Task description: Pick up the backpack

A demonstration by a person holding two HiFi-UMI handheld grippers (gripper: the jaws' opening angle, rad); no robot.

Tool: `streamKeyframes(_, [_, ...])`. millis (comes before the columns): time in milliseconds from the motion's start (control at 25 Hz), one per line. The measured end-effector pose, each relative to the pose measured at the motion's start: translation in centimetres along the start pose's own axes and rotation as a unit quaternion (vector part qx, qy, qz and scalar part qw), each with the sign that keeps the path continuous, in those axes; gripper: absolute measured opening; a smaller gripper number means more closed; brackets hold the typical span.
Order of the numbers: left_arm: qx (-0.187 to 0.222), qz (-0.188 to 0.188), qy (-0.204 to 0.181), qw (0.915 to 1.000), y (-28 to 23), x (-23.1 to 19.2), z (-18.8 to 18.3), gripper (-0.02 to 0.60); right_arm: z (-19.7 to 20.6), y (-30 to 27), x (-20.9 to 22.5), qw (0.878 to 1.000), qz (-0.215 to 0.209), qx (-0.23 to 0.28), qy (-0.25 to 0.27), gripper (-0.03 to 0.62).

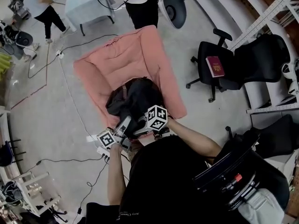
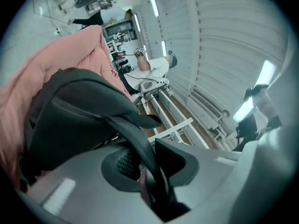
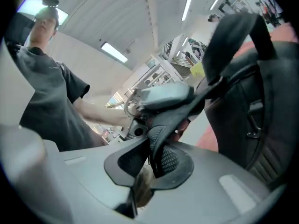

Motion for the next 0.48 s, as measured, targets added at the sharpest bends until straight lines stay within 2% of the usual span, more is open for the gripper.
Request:
streamKeyframes(120, [-0.002, 0.081, 0.072, 0.9941, -0.3, 0.0, 1.7, 0.095, -0.4, 1.3, -1.6, 1.0, 0.004, 0.001, 0.03, 0.057])
streamKeyframes(320, [-0.034, 0.173, 0.138, 0.9746, -1.7, 0.9, 4.1, 0.105, 0.2, 3.2, -3.1, 0.999, 0.024, 0.003, 0.046, 0.071])
streamKeyframes(400, [-0.075, 0.188, 0.139, 0.9694, -2.5, 1.2, 5.0, 0.112, 0.4, 3.8, -2.9, 0.998, 0.035, 0.003, 0.045, 0.075])
streamKeyframes(480, [-0.128, 0.176, 0.102, 0.9707, -3.2, 1.3, 6.2, 0.128, 0.6, 4.3, -2.6, 0.998, 0.043, 0.003, 0.037, 0.078])
Point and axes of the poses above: the fingertips, and each gripper's own axes: y backward along the fingers, x to its right, z out of its underside, the point moved 3 cm from there along y, backward along the fingers, and after that the axes turned 9 degrees about y, right-handed, at the moved point
